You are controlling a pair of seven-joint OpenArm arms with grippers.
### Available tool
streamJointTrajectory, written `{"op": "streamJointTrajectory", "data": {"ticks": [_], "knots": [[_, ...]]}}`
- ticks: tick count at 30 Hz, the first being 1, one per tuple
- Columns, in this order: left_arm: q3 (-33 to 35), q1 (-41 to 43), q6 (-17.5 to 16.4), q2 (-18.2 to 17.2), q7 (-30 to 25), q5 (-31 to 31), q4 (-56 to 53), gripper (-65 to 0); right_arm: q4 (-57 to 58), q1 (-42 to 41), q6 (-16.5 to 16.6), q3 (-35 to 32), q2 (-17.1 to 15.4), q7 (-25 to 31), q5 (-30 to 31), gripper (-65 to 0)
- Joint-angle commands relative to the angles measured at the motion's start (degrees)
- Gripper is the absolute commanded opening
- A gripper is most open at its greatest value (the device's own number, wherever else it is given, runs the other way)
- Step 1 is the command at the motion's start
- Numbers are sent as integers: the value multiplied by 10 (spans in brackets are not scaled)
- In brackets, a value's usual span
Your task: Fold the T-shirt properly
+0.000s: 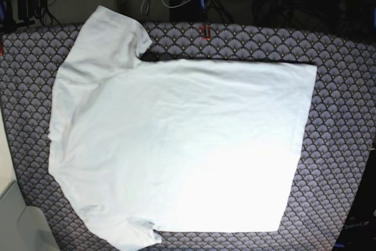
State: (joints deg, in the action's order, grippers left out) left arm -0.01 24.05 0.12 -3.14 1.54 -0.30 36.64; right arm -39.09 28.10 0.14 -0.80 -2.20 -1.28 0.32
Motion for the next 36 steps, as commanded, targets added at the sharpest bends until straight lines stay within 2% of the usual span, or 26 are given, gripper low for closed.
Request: {"op": "streamJointTrajectory", "data": {"ticks": [1, 9, 11, 13, 16, 20, 22, 24, 26, 29, 31, 33, 34, 36], "knots": [[1, 21, -2, -8, -11, -2, 45, -647, -29, 25, 1, 0, 0, 7, 1, -650], [0, 183, 0, -37, -10, -3, 336, -647, -300, 188, 1, 4, -28, 4, 2, -650], [0, 207, 0, -39, -8, -8, 400, -647, -373, 221, 1, 5, -36, -13, 2, -650], [-1, 233, 0, -44, 23, -36, 471, -647, -465, 255, 1, 5, -45, -51, 3, -650], [-1, 252, -1, -73, 98, -99, 578, -647, -599, 293, 1, 12, -58, -107, 3, -650], [-1, 256, 1, -119, 179, -193, 688, -647, -731, 311, 1, 38, -63, -178, 3, -650], [-1, 253, 2, -140, 198, -227, 724, -647, -766, 308, 1, 51, -63, -205, 3, -650], [-2, 250, 3, -152, 201, -248, 750, -646, -770, 300, 2, 62, -69, -203, 3, -650], [-23, 250, 3, -153, 201, -257, 770, -645, -769, 283, 2, 63, -81, -205, 3, -649], [-76, 237, 3, -136, 204, -258, 782, -644, -769, 250, 2, 65, -84, -208, 3, -595], [-103, 225, 2, -128, 204, -258, 780, -613, -769, 225, 3, 65, -84, -208, 3, -539], [-129, 218, 2, -127, 204, -258, 779, -530, -768, 200, 4, 65, -84, -208, 4, -478], [-139, 218, 2, -127, 204, -258, 779, -478, -768, 185, 17, 65, -83, -209, 5, -452], [-150, 217, -3, -127, 204, -258, 779, -379, -767, 156, 68, 68, -81, -210, 14, -416]]}}
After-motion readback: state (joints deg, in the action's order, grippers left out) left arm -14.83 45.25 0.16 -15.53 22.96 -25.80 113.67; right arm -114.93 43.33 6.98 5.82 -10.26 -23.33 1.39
